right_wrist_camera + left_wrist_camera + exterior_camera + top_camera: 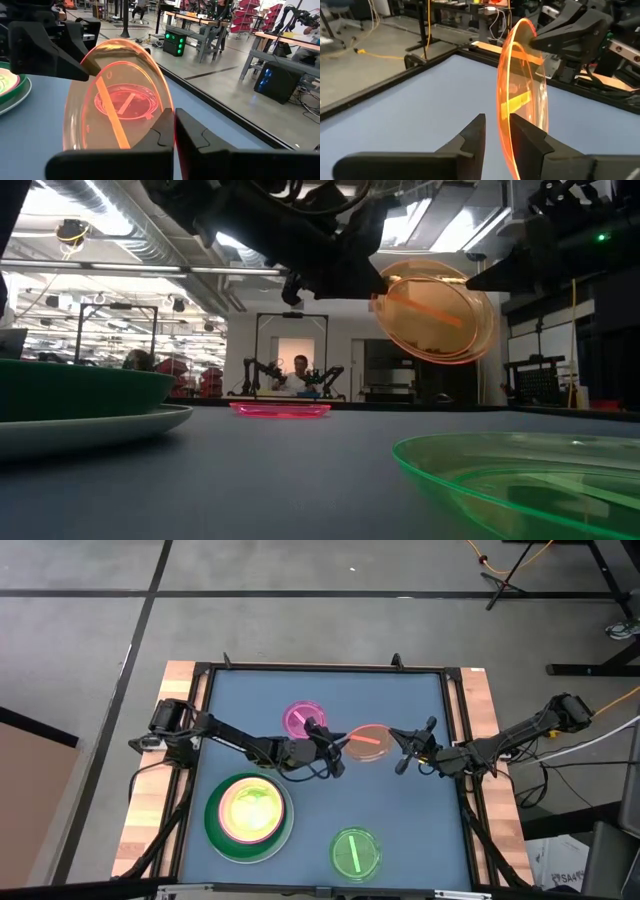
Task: Stack plastic plates
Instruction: Stack the orange plate on top of the green plate
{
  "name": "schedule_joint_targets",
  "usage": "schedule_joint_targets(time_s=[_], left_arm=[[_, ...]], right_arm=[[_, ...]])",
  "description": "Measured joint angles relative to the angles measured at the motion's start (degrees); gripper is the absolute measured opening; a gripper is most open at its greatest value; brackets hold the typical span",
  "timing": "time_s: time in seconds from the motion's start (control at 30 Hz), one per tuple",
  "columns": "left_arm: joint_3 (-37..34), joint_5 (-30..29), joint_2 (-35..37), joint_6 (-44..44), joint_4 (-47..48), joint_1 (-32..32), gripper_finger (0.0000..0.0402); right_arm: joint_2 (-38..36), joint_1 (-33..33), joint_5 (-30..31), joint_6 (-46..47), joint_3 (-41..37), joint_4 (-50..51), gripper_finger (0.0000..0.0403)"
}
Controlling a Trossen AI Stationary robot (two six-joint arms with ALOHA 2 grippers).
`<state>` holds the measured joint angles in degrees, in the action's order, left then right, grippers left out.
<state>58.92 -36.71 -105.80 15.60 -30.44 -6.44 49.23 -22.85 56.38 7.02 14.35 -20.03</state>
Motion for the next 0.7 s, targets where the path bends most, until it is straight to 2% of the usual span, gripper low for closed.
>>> schedule_joint_targets(time_s=[0.37, 0.57, 0.7], left_arm=[[0.0, -0.5, 0.0, 1.0, 1.5, 0.0, 0.0007], [0.0, -0.5, 0.0, 1.0, 1.5, 0.0, 0.0004], [0.0, -0.1, 0.0, 1.0, 1.3, 0.0, 0.0002]], right_arm=[[0.0, 0.0, 0.1, 0.0, 0.0, 0.1, 0.0000], [0.0, 0.0, 0.0, -0.1, 0.0, 0.2, 0.0003], [0.0, 0.0, -0.3, -0.1, 0.0, 0.2, 0.0020]])
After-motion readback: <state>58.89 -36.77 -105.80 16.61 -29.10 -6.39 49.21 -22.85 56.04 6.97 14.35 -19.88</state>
